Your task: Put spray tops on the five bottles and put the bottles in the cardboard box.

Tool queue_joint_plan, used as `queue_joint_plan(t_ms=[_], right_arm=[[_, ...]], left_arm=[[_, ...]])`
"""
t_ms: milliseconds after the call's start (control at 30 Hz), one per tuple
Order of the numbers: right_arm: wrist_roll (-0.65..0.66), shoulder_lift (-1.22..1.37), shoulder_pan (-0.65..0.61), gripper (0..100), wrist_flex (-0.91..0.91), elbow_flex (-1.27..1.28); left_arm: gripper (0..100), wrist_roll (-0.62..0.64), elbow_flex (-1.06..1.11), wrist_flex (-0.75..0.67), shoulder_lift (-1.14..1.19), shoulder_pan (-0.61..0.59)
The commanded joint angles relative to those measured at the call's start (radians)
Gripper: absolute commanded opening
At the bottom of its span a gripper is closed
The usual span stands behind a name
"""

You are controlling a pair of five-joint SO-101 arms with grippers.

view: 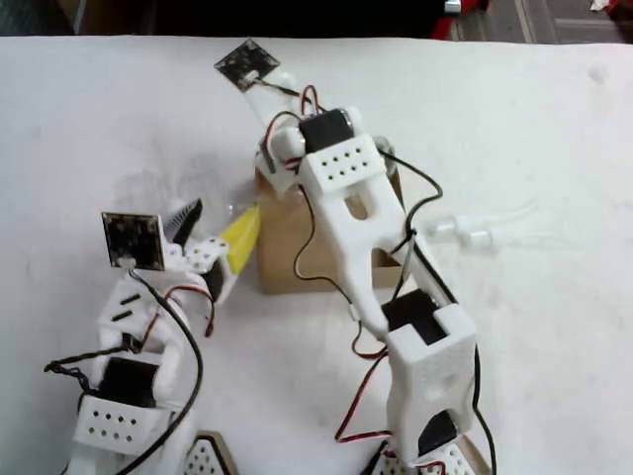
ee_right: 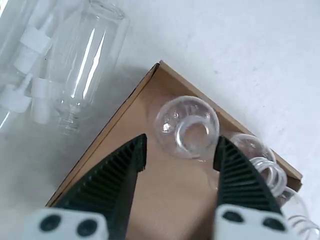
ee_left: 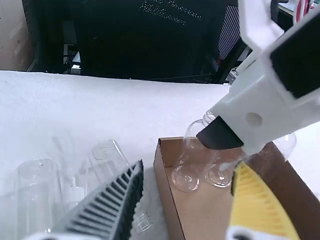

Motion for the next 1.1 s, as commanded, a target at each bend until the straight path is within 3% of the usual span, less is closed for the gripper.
queue_joint_plan(t_ms=[0, 333, 500, 567, 700, 800, 900, 1067], right_arm=[[-0.006, -0.025, -0.007, 19.0, 0.027, -0.1], [-0.008, -0.22, 0.021, 19.0, 0.348, -0.397], [-0.008, -0.337, 0.105, 19.0, 0.404, -0.351], [-0.008, -0.409, 0.16, 15.9, 0.404, -0.279], [-0.008, -0.579, 0.246, 0.7, 0.404, -0.081], [-0.008, -0.717, 0.297, 5.3, 0.403, 0.123], [-0.008, -0.852, 0.355, 3.3, 0.343, 0.373], [-0.015, -1.069, 0.464, 1.6, 0.022, 0.905]], left_arm=[[28, 0.005, -0.037, -0.028, -0.019, -0.002], [28, 0.005, -0.038, -0.023, -0.019, -0.004], [28, 0.009, -0.043, -0.018, -0.019, -0.012], [27, 0.009, -0.043, -0.009, -0.019, -0.012], [27, 0.008, -0.092, 0.118, -0.015, -0.012], [27, 0.006, -0.135, 0.195, -0.015, -0.012], [27, 0.005, -0.143, 0.204, -0.013, -0.012], [27, -0.069, -0.18, 0.212, -0.012, -0.064]])
